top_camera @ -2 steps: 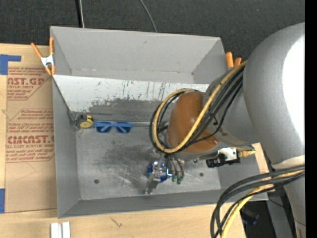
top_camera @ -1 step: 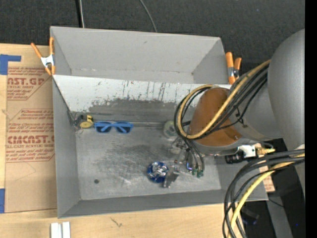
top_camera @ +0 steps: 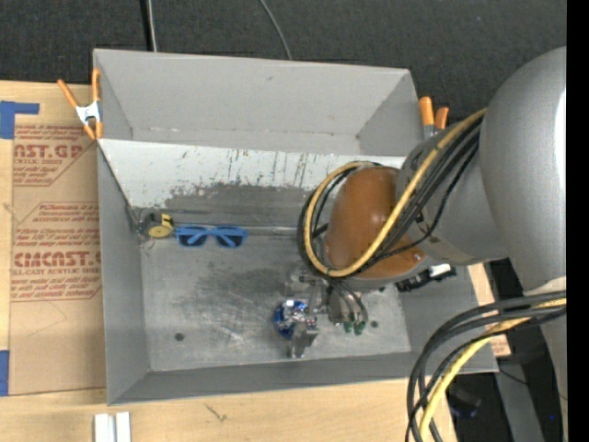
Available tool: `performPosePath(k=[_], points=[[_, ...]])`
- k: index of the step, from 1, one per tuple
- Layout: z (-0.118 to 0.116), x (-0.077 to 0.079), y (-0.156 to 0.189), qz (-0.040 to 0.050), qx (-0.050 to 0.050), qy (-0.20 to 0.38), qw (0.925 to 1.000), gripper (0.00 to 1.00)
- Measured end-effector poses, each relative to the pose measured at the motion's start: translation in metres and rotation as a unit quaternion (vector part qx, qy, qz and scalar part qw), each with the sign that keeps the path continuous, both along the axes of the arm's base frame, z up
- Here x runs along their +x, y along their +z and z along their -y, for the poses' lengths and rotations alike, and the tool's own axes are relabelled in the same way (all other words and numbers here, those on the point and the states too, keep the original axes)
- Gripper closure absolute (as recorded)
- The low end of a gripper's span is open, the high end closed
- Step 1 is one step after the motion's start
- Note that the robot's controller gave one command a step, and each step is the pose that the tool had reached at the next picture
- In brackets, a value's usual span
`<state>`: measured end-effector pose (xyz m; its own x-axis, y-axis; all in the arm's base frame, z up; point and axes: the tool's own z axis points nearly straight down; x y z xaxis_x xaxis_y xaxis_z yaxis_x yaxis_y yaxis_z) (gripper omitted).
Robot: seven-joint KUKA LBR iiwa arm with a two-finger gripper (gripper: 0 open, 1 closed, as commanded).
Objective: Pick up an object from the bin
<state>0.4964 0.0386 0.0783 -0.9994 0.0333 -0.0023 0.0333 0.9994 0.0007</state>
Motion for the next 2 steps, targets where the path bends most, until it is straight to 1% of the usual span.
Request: performPosePath(k=[1, 2], points=[[0.0, 0.001, 0.001, 0.0019, 0.0, 0.0, 1.0, 1.0], [-0.001, 0.021, 0.15, 0.0038, 0.0, 0.019, 0.9998, 1.0]])
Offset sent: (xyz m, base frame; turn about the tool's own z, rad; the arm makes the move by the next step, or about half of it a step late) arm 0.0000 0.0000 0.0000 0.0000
